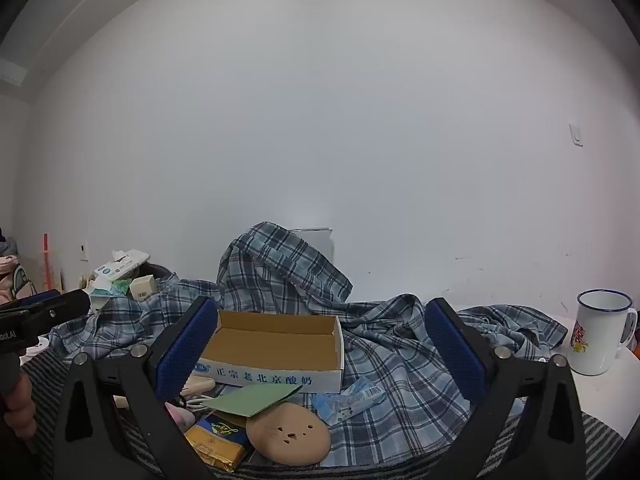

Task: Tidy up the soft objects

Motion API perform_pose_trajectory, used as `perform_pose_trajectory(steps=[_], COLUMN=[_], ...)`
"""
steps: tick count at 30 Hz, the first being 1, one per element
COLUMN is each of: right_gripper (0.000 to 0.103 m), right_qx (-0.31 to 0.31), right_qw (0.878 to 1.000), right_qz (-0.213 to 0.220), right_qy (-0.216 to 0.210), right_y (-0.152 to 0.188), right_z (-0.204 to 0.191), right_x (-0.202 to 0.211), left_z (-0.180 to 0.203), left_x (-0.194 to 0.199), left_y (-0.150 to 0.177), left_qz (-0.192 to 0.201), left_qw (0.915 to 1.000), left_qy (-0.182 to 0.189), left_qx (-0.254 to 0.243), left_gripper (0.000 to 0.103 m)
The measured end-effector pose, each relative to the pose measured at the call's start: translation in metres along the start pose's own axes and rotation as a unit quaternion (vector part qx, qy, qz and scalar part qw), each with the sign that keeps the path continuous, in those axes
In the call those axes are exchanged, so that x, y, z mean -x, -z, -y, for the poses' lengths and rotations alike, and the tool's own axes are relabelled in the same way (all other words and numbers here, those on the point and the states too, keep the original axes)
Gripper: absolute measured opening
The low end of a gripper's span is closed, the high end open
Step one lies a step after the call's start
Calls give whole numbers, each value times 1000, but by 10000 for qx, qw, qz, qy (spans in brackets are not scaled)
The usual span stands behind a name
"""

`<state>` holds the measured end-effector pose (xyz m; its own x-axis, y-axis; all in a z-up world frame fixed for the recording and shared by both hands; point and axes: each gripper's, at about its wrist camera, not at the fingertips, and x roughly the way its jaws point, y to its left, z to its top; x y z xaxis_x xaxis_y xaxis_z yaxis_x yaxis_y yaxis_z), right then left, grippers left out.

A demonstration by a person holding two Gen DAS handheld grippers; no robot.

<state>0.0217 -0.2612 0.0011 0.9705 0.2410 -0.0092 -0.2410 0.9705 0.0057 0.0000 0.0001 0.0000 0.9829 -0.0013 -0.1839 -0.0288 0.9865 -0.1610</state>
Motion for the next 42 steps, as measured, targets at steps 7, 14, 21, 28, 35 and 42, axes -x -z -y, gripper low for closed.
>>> perform_pose_trajectory(steps=[7, 14, 21, 28, 35, 42], right_gripper=[103, 103, 103, 103, 103, 103], right_qx=[-13, -50, -51, -77, -80, -83], right_qw=[10000, 10000, 10000, 10000, 10000, 10000], right_qz=[-10, -7, -16, -5, 31, 48], right_qy=[-1, 0, -5, -5, -8, -9], right_y=[0, 0, 0, 1, 2, 2], right_z=[0, 2, 0, 2, 1, 2], right_x=[0, 0, -1, 0, 1, 1], left_z=[0, 0, 0, 0, -3, -1], left_x=[0, 0, 0, 0, 0, 3], left_y=[0, 0, 0, 0, -2, -5], left_qz=[50, 51, 38, 48, 84, 90], left_qw=[10000, 10000, 10000, 10000, 9999, 9999], left_qy=[1, 1, -2, -2, 38, 22], left_qx=[-29, -41, -42, -58, -47, -80], left_gripper=[103, 103, 103, 103, 103, 103])
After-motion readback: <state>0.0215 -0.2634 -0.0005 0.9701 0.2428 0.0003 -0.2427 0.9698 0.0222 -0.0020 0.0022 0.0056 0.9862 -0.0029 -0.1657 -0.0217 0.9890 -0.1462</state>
